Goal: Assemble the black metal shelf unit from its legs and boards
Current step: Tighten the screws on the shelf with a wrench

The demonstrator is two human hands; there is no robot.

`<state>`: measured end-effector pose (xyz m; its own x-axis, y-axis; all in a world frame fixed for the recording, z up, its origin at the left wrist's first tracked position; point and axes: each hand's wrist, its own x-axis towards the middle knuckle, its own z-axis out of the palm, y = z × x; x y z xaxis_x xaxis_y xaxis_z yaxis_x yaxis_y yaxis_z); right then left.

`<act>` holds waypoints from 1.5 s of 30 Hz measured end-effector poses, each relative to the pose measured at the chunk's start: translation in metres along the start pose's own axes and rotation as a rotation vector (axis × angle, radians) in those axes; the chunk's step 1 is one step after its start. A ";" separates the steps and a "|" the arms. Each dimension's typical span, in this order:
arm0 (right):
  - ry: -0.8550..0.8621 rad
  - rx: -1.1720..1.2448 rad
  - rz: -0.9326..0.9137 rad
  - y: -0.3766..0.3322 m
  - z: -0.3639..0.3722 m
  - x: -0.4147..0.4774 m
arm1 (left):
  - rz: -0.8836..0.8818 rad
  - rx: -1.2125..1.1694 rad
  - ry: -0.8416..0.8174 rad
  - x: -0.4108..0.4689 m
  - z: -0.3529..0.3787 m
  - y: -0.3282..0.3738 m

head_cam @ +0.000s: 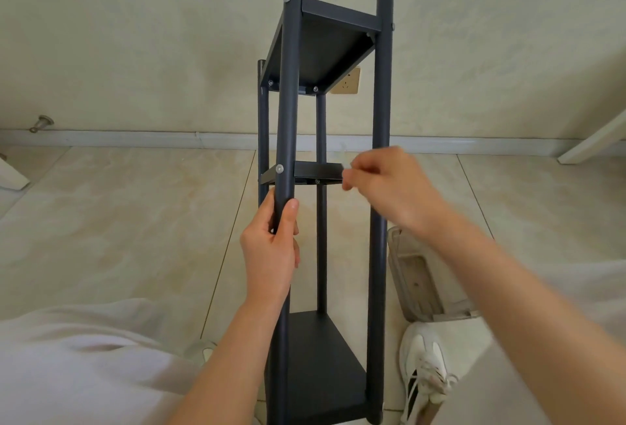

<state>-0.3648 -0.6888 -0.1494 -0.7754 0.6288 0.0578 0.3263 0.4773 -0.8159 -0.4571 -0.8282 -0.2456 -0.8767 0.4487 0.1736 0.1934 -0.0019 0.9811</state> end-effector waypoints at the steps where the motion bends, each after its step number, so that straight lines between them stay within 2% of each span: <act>1: -0.074 -0.009 0.021 -0.005 -0.012 0.005 | -0.005 0.001 0.004 0.000 0.001 0.000; 4: -0.209 -0.124 0.057 -0.008 -0.039 0.019 | -0.022 -0.008 0.012 -0.001 0.001 0.001; 8: -0.195 -0.250 0.118 0.016 -0.051 0.029 | -0.023 -0.007 0.010 -0.001 -0.002 0.001; 12: -0.099 -0.036 0.275 0.033 -0.050 0.041 | -0.018 -0.018 -0.009 -0.001 -0.006 0.004; 16: -0.049 0.133 0.313 0.035 -0.054 0.054 | -0.010 -0.020 -0.016 -0.003 -0.010 0.003; 19: -0.135 0.366 0.256 0.033 -0.057 0.057 | 0.001 0.005 -0.006 -0.004 -0.010 -0.001; 24: -0.135 0.578 0.209 0.025 -0.047 0.063 | 0.008 0.025 -0.004 -0.007 -0.013 -0.002; 38: -0.260 0.718 -0.028 0.001 -0.040 0.044 | -0.006 0.028 0.072 -0.006 -0.026 -0.023; 45: -0.238 0.694 -0.066 -0.003 -0.039 0.039 | 0.016 0.075 0.063 -0.001 -0.022 -0.034</act>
<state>-0.3748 -0.6416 -0.1222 -0.9039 0.4240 0.0572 -0.0811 -0.0384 -0.9960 -0.4720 -0.8487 -0.2768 -0.8988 0.3920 0.1962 0.2377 0.0597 0.9695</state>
